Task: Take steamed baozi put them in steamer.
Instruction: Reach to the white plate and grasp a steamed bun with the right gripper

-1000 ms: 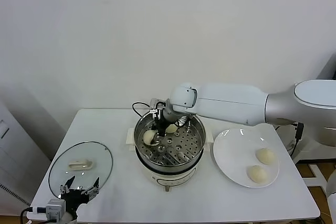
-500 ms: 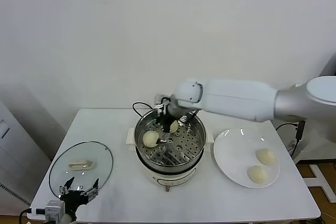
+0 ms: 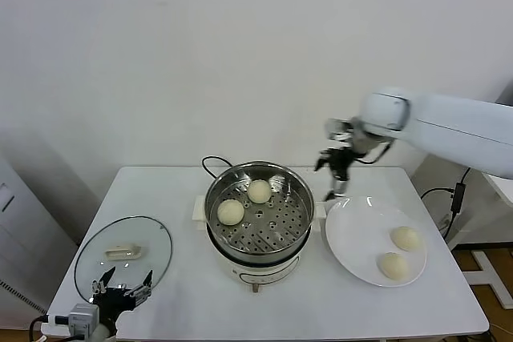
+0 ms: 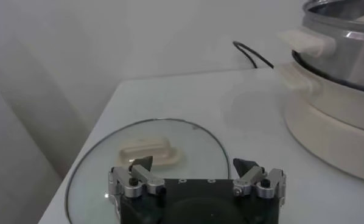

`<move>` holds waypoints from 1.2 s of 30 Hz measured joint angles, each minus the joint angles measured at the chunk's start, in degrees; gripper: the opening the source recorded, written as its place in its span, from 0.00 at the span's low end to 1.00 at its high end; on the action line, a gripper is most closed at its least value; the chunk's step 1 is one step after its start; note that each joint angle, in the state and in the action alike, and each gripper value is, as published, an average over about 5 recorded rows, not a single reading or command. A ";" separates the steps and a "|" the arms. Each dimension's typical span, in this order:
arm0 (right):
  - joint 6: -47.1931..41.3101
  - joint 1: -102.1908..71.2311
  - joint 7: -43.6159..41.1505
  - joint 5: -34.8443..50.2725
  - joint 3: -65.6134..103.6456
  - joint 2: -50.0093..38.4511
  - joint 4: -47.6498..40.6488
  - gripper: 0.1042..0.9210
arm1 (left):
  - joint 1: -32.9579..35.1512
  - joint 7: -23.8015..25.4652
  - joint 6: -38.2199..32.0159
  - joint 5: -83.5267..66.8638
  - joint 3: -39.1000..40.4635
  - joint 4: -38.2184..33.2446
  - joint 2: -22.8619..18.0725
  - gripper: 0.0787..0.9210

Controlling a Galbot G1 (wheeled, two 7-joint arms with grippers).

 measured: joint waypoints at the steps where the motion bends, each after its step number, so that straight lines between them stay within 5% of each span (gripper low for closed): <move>1: 0.78 -0.22 -0.65 -1.22 -0.07 -1.15 -0.16 0.88 | -0.10 0.00 0.02 -0.02 0.05 0.03 0.08 0.88; 17: 10.78 -14.08 -5.05 -16.80 7.76 -9.27 -4.80 0.88 | -1.09 -0.14 0.69 -0.18 0.49 0.39 0.38 0.88; 36: 15.44 -30.02 -5.46 -24.23 17.72 -9.67 -9.03 0.88 | -1.17 -0.14 0.81 -0.14 0.67 0.72 0.39 0.88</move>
